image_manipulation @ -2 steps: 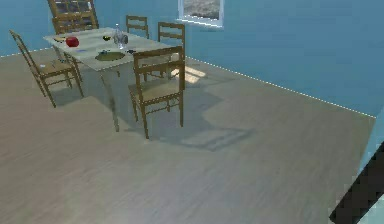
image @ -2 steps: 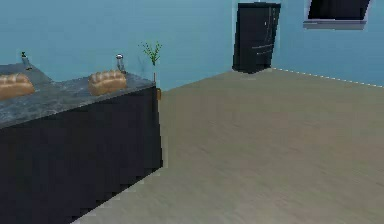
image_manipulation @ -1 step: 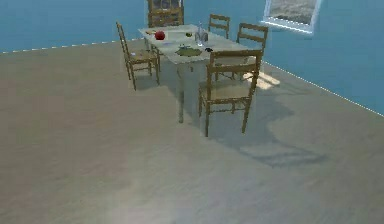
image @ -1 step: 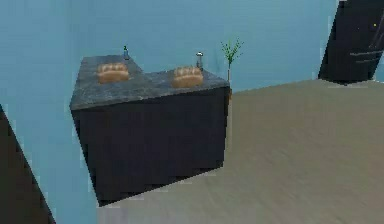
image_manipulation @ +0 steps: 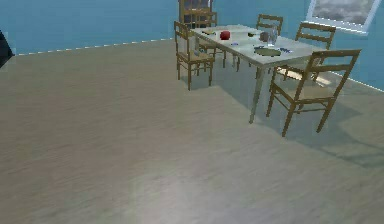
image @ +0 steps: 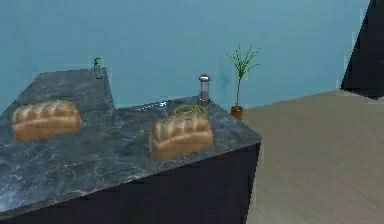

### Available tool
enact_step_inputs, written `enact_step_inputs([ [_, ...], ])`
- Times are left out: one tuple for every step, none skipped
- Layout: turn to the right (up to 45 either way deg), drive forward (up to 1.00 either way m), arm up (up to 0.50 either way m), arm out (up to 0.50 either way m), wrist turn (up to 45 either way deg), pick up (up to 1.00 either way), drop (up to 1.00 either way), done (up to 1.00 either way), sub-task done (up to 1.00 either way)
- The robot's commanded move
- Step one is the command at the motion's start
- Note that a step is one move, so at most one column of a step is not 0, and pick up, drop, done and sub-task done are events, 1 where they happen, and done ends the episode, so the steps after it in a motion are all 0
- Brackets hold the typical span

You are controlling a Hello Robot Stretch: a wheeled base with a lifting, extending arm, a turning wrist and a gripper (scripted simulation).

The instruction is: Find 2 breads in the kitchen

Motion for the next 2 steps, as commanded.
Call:
enact_step_inputs([
  [0.0,0.0,0.0,0.0,0.0,0.0,0.0,0.0,1.0],
  [-18.0,0.0,0.0,0.0,0.0,0.0,0.0,0.0,0.0],
])
